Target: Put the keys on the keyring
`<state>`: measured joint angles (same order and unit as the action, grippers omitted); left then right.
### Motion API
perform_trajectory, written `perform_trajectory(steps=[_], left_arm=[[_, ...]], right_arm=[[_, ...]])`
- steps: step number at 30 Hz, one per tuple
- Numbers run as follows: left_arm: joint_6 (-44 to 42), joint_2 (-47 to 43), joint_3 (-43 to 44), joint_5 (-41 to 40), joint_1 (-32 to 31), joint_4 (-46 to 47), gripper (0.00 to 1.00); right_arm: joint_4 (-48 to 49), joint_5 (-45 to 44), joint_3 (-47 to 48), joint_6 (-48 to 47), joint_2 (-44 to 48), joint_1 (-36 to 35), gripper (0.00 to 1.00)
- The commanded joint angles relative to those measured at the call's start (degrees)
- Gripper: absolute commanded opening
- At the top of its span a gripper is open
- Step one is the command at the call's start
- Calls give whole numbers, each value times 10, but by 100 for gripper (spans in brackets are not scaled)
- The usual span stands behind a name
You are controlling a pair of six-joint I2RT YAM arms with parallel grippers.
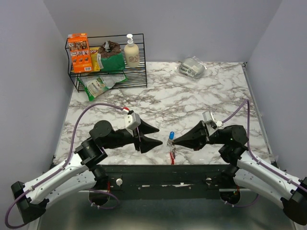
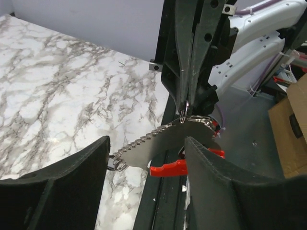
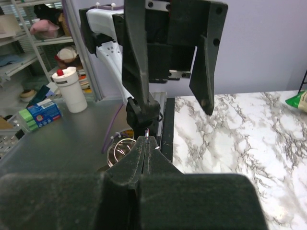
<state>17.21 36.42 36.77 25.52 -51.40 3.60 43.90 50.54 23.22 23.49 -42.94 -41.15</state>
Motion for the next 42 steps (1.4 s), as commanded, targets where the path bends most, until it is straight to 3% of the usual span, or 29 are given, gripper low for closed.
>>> perform_trajectory(steps=[1, 6, 11, 19, 22, 26, 31, 34, 39, 42], left_arm=[[-15, 22, 8, 60, 1, 23, 64], [-18, 26, 8, 94, 1, 32, 51], [-24, 18, 4, 82, 0, 21, 46], [-42, -36, 4, -63, 1, -72, 66], [-41, -69, -3, -115, 1, -92, 69], [-41, -96, -4, -188, 1, -123, 72], [-38, -113, -10, -224, 2, -143, 75], [-32, -107, -16, -235, 2, -141, 76], [-22, -62, -26, -251, 1, -140, 77], [-15, -30, -25, -274, 2, -146, 78]], right_arm=[[56, 31, 3, 25, 8, 3, 0], [71, 45, 5, 32, 5, 3, 0], [84, 52, 5, 42, -14, 3, 0], [6, -15, 11, -19, -109, 3, 0], [8, -33, 21, -19, -201, 3, 0], [6, -13, 101, -1, -324, -2, 0], [9, 11, 153, -10, -402, -32, 0], [-12, -18, 154, -12, -427, -33, 0], [-36, -81, 127, 11, -477, -33, 1], [0, -120, 74, 46, -479, -32, 2]])
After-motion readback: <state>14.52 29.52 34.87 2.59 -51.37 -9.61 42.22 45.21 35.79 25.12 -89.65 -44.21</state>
